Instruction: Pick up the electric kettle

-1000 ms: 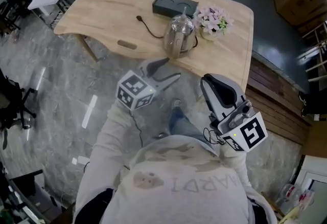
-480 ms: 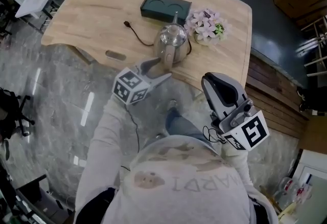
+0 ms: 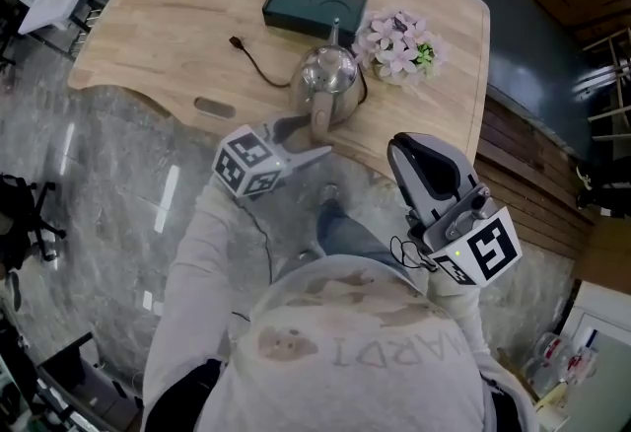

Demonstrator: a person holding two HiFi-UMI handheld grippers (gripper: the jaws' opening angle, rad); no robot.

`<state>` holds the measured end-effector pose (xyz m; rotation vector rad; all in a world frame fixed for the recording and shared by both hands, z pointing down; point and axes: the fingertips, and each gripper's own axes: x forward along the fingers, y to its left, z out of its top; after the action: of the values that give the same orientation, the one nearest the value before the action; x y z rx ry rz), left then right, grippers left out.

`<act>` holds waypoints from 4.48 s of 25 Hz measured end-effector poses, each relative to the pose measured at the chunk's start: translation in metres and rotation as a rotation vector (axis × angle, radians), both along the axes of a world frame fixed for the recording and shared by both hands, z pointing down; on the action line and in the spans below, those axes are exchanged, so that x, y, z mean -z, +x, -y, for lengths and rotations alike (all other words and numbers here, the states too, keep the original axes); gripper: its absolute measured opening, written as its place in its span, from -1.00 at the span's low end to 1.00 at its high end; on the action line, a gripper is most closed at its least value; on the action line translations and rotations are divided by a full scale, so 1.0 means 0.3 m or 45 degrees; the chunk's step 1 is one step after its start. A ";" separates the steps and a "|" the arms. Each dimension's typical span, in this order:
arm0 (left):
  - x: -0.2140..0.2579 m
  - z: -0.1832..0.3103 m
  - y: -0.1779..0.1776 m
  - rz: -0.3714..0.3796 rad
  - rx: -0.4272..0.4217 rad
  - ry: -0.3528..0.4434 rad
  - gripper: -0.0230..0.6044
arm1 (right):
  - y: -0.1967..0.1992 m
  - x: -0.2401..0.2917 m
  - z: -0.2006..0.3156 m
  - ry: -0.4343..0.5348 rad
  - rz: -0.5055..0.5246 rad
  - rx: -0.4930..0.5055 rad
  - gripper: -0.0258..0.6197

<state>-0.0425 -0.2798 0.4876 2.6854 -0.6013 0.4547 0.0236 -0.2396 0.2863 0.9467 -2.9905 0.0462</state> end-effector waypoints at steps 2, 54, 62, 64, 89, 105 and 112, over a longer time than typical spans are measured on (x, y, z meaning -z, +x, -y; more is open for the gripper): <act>-0.004 0.003 0.007 -0.004 -0.027 -0.007 -0.13 | 0.002 -0.004 0.012 -0.006 -0.003 -0.002 -0.81; -0.079 -0.026 0.269 0.053 -0.331 0.045 -0.14 | 0.028 -0.074 0.064 -0.059 -0.038 -0.014 -0.82; -0.080 0.044 0.316 0.060 -0.112 0.075 -0.27 | 0.048 -0.080 0.069 -0.064 -0.036 -0.026 -0.81; -0.083 0.070 0.317 0.082 -0.028 0.099 -0.44 | 0.050 -0.082 0.068 -0.065 -0.038 -0.022 -0.82; -0.026 0.128 0.329 0.114 0.143 0.185 -0.54 | 0.093 -0.080 0.045 -0.059 -0.056 -0.054 -0.82; 0.213 -0.073 0.295 0.142 0.077 0.346 -0.54 | 0.055 -0.007 -0.114 0.034 -0.008 -0.003 -0.82; 0.316 -0.253 0.255 0.151 0.099 0.393 -0.54 | 0.042 0.033 -0.268 0.089 0.019 0.023 -0.82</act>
<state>0.0341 -0.2038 0.3928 2.9252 -0.8702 0.5413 0.0361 -0.1591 0.2765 0.9297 -3.0322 -0.0519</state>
